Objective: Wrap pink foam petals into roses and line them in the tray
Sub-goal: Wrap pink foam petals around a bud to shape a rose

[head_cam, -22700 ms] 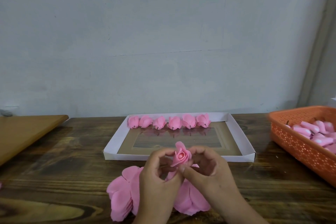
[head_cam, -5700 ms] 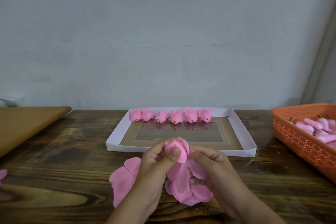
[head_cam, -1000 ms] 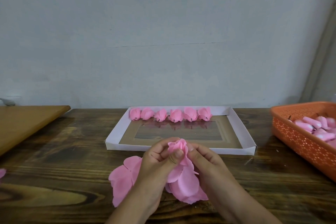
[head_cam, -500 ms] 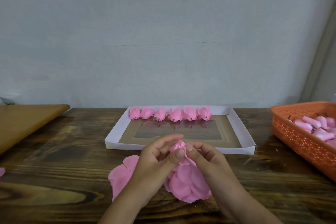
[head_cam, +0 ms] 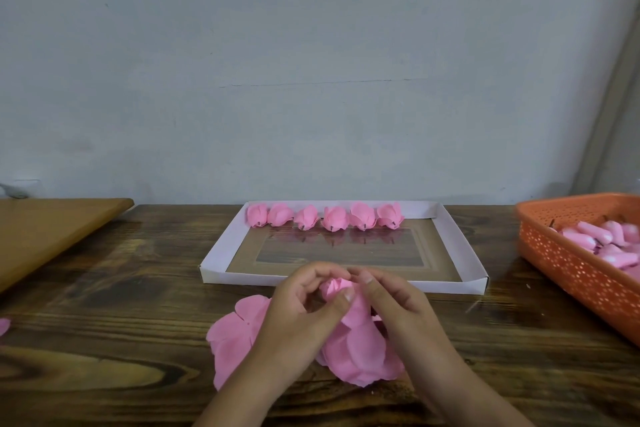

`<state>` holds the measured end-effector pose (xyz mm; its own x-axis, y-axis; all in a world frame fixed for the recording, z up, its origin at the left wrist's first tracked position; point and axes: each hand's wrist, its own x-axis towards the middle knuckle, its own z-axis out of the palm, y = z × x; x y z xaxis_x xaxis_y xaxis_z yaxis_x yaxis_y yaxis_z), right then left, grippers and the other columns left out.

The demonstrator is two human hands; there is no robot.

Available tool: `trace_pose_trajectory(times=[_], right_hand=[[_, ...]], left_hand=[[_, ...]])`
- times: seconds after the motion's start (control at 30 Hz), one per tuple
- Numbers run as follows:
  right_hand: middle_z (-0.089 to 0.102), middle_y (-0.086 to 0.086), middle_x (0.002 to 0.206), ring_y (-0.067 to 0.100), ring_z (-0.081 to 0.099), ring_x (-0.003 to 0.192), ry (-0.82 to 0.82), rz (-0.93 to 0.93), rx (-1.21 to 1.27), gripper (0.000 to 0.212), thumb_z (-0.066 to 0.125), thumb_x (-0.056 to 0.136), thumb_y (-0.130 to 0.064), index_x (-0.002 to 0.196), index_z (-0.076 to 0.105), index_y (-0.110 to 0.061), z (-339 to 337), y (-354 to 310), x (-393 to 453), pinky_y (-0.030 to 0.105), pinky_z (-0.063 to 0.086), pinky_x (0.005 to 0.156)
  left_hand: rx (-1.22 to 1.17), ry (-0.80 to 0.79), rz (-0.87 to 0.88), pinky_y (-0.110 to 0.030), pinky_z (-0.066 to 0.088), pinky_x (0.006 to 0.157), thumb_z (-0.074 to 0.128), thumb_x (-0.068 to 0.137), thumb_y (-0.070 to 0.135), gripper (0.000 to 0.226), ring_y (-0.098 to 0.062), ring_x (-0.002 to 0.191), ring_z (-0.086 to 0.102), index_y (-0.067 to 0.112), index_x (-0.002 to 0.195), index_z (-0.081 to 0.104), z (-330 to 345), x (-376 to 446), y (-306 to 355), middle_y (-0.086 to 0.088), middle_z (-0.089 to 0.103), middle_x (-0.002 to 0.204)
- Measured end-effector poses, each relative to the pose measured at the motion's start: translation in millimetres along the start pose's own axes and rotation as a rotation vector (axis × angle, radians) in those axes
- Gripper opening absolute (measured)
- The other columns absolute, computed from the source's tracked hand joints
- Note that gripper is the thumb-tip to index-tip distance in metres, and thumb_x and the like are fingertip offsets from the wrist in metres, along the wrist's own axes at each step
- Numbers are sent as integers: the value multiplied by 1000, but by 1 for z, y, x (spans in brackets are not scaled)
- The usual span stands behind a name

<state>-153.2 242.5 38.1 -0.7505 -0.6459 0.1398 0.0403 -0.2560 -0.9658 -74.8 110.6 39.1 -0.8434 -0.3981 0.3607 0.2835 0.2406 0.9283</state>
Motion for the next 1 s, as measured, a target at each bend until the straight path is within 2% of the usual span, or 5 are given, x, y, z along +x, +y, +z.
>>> trace_pose_trajectory(times=[0.13, 0.3, 0.67, 0.77, 1.0], right_hand=[[77, 4, 105, 18, 72, 100, -23, -12, 18, 20, 74, 85, -29, 105, 75, -31, -1, -5, -2, 21, 56, 75], [77, 9, 101, 23, 74, 96, -85, -99, -31, 30, 61, 93, -3, 103, 78, -25, 0, -7, -2, 23, 56, 77], [78, 9, 97, 15, 74, 91, -26, -185, 22, 21, 63, 86, -7, 94, 81, -17, -1, -6, -1, 17, 55, 74], [78, 5, 97, 14, 74, 93, -29, -194, -43, 20, 64, 86, -13, 96, 80, -21, 0, -4, 0, 17, 54, 75], [74, 17, 93, 32, 70, 92, 21, -93, -108, 7, 66, 92, -15, 86, 70, -13, -4, 5, 4, 45, 56, 85]], left_hand=[[-28, 34, 3, -28, 58, 80, 74, 77, 38, 18, -16, 94, 72, 28, 92, 74, -2, 3, -4, -2, 76, 96], [-52, 47, -25, -25, 58, 74, 72, 81, 30, 8, -14, 87, 72, 26, 87, 75, -3, 4, -6, -2, 76, 90], [-127, 49, -85, -45, 53, 85, 58, 80, 52, 35, -21, 94, 67, 22, 86, 74, -5, 5, -9, -8, 73, 99], [-112, 41, -80, -40, 52, 79, 57, 79, 53, 35, -21, 92, 67, 23, 85, 73, -5, 4, -8, -7, 73, 97], [1, -68, -8, -24, 55, 71, 79, 72, 47, 26, -8, 80, 65, 27, 87, 72, 2, 0, -6, 3, 71, 84]])
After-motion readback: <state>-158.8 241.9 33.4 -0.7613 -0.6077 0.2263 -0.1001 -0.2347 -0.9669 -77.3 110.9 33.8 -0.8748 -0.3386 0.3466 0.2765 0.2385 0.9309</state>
